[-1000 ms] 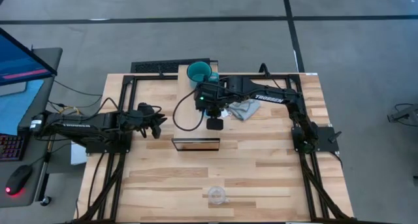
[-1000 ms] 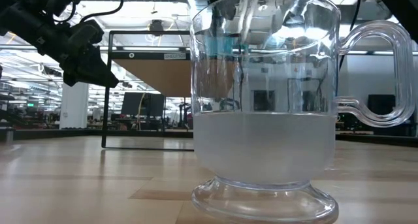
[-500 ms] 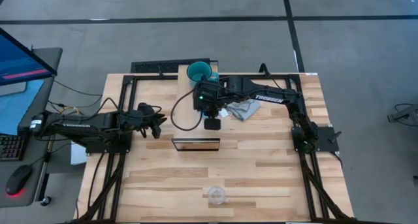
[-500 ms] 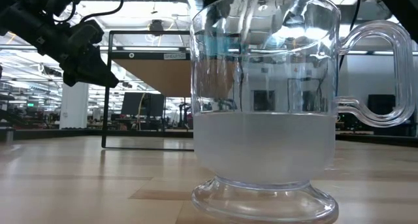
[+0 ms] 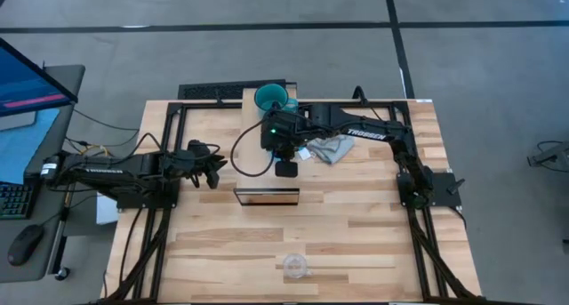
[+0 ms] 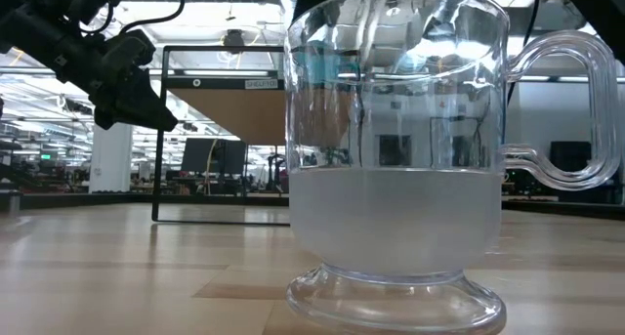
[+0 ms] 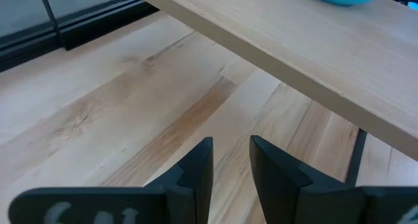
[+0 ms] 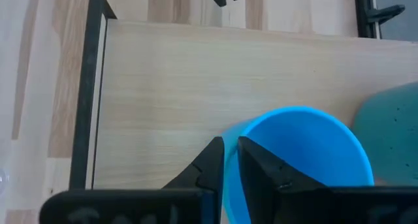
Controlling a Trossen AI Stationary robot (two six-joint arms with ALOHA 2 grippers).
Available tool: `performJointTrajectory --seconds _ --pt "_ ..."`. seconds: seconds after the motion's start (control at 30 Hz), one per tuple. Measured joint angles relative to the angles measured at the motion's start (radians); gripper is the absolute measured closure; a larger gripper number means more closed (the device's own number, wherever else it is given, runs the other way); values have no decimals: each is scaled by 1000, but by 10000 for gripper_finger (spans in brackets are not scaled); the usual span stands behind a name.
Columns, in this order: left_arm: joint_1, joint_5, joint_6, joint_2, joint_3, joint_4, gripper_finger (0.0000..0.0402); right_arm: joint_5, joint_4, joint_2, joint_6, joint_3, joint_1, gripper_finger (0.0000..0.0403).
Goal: Stack small to large cups/mugs on shelf
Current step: Put the blue mug on the shelf
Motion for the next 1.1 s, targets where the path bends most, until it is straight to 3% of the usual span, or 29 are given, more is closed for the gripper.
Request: performJointTrajectory --seconds 0.8,1.1 --pt "0 -1 4 0 0 0 311 22 54 -25 -2 0 3 338" --pt "0 -1 4 0 0 0 311 25 28 -71 15 0 1 393"
